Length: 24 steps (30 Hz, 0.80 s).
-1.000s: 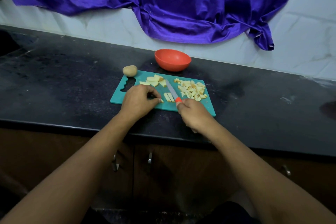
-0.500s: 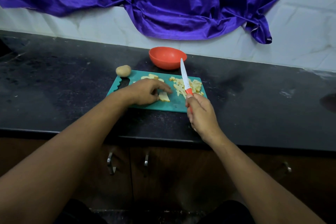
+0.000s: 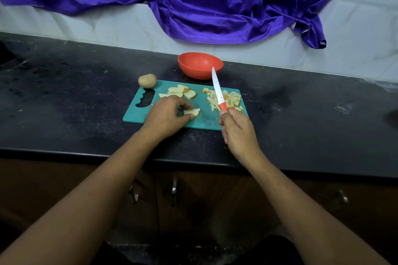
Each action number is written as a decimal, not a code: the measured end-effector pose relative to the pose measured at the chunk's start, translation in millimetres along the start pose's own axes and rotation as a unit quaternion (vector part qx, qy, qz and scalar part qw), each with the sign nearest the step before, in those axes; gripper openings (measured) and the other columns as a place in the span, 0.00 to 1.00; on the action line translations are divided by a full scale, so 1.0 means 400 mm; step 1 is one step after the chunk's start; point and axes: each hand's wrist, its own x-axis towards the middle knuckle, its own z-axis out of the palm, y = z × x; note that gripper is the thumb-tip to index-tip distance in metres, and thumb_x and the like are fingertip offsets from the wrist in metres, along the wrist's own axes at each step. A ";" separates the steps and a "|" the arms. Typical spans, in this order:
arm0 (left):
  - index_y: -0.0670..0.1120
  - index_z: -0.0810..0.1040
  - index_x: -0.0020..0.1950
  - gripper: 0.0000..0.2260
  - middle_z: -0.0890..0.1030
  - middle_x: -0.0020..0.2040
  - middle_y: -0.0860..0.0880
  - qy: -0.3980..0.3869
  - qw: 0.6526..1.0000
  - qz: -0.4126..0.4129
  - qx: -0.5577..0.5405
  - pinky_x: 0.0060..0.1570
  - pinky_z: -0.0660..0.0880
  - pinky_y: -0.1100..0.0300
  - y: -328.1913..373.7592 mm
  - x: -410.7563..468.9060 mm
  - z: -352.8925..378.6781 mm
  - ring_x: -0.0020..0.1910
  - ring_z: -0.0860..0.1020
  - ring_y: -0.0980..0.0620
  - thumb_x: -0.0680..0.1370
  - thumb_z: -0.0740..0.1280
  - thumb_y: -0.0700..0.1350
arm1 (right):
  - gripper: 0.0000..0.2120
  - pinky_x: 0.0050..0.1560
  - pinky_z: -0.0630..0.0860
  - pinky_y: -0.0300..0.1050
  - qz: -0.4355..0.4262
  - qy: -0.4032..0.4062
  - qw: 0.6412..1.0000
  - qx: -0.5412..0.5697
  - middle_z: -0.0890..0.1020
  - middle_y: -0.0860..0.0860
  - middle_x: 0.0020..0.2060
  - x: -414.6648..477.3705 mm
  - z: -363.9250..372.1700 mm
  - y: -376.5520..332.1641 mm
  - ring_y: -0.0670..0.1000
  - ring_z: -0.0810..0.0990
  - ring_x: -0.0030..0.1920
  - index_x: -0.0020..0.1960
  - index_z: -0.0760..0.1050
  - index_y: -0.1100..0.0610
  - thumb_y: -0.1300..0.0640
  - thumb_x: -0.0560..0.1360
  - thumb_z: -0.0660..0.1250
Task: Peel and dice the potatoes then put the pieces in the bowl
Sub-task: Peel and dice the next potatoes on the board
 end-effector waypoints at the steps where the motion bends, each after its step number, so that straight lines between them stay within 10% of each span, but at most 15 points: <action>1: 0.54 0.85 0.57 0.11 0.83 0.54 0.56 0.022 1.000 -0.005 0.007 0.54 0.78 0.52 0.000 -0.006 0.006 0.53 0.78 0.55 0.76 0.75 0.55 | 0.17 0.33 0.69 0.49 0.000 -0.001 0.999 -0.041 0.75 0.49 0.31 0.003 0.002 -0.007 0.48 0.72 0.30 0.41 0.74 0.54 0.49 0.86 0.59; 8: 0.54 0.85 0.57 0.15 0.81 0.55 0.52 0.054 0.997 -0.019 0.049 0.55 0.75 0.53 -0.004 -0.012 0.016 0.58 0.76 0.50 0.75 0.73 0.60 | 0.15 0.36 0.69 0.47 -0.002 -0.040 0.896 -0.443 0.77 0.49 0.41 -0.004 0.042 -0.056 0.49 0.76 0.40 0.50 0.75 0.54 0.46 0.85 0.55; 24: 0.53 0.85 0.56 0.15 0.82 0.54 0.52 0.072 0.996 -0.028 0.037 0.54 0.74 0.56 -0.003 -0.015 0.015 0.57 0.76 0.52 0.75 0.74 0.59 | 0.16 0.45 0.78 0.50 0.031 -0.110 0.872 -0.475 0.78 0.50 0.43 0.004 0.049 -0.122 0.50 0.78 0.44 0.55 0.76 0.54 0.45 0.85 0.56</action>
